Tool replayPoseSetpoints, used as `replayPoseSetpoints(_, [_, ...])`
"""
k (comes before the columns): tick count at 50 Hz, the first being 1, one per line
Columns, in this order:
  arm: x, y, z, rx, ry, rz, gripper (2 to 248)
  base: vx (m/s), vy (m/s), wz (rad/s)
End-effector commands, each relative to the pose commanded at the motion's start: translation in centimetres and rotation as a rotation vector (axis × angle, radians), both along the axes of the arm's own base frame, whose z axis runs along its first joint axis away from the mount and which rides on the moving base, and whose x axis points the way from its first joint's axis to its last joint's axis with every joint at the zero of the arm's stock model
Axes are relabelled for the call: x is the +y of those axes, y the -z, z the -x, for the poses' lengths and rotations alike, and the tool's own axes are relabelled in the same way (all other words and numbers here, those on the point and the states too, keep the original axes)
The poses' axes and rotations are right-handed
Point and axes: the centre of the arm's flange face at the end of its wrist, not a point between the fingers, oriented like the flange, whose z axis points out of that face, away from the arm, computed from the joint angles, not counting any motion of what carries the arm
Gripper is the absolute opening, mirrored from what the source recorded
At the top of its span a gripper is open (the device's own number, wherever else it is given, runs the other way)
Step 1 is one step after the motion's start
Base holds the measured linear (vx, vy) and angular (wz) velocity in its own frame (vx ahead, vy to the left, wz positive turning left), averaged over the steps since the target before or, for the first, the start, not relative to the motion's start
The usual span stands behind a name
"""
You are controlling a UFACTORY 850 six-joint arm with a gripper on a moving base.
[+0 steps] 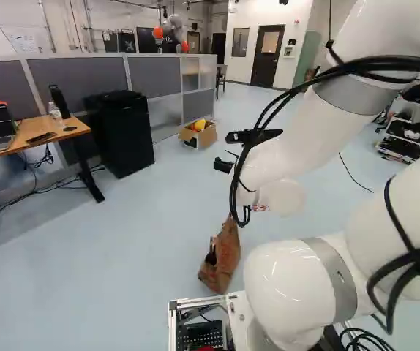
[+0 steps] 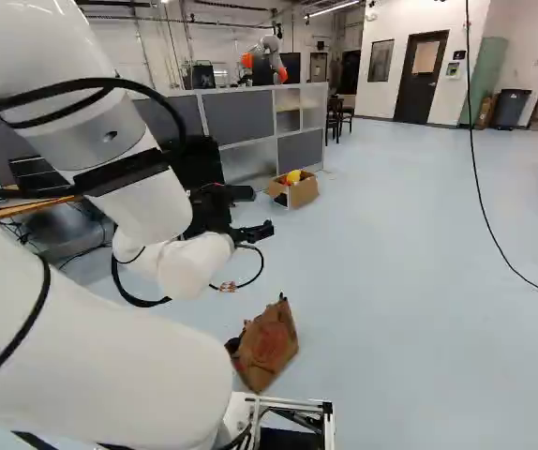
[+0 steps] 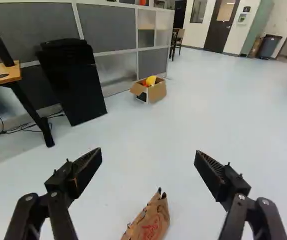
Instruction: Pick up the grocery bag from the ground
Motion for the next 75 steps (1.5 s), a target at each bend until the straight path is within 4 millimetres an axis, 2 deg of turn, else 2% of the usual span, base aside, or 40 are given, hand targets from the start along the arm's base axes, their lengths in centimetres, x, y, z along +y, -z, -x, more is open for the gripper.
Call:
replayPoseSetpoints(21, [0.3,-0.1,-4.6,0.048,-0.009,0.0,247,0.024,0.0,-0.005])
replayPoseSetpoints(42, [0.5,1.1,-8.6,0.223,-0.013,0.002,247,0.0,0.0,0.0])
replayPoseSetpoints(60, [0.5,2.8,-10.3,0.464,-0.012,0.004,247,0.0,0.0,0.0])
replayPoseSetpoints(75, [-0.2,4.0,-10.9,0.666,0.006,-0.001,247,0.0,0.0,0.0])
